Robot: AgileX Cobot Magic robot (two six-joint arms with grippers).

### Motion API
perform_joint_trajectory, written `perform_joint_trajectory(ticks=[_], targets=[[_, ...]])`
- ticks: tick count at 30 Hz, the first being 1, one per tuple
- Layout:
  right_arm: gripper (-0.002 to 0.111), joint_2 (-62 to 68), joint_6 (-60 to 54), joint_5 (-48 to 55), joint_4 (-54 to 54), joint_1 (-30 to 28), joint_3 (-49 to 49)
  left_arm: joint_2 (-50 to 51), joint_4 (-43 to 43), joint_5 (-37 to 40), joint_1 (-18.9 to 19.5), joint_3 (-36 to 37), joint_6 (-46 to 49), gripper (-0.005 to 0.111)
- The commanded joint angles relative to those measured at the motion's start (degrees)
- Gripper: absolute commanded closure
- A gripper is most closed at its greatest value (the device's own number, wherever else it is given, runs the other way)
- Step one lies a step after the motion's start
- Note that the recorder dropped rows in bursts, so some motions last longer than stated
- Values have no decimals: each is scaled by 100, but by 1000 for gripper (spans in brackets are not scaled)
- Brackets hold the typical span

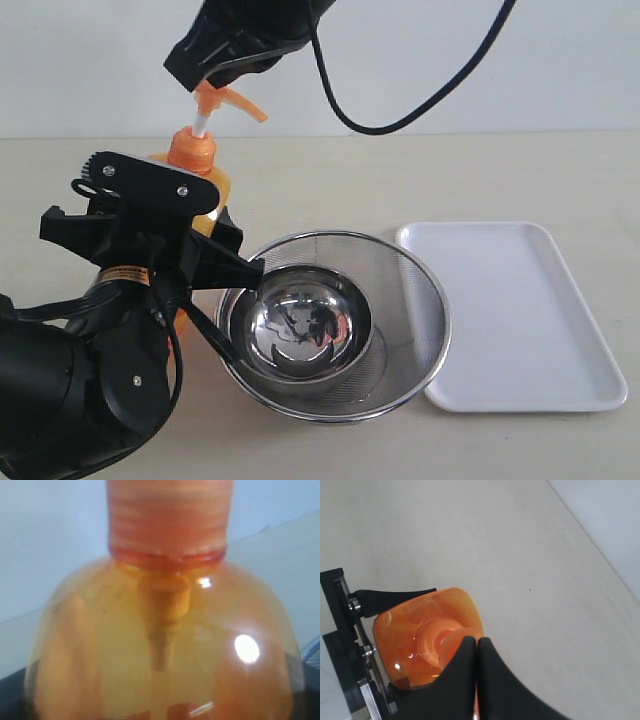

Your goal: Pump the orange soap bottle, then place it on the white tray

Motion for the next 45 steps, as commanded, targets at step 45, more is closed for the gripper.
perform_joint_trajectory(ticks=[45], targets=[[108,312,154,451,-171,267,93,-28,170,-255,-24,-68,-49,102]])
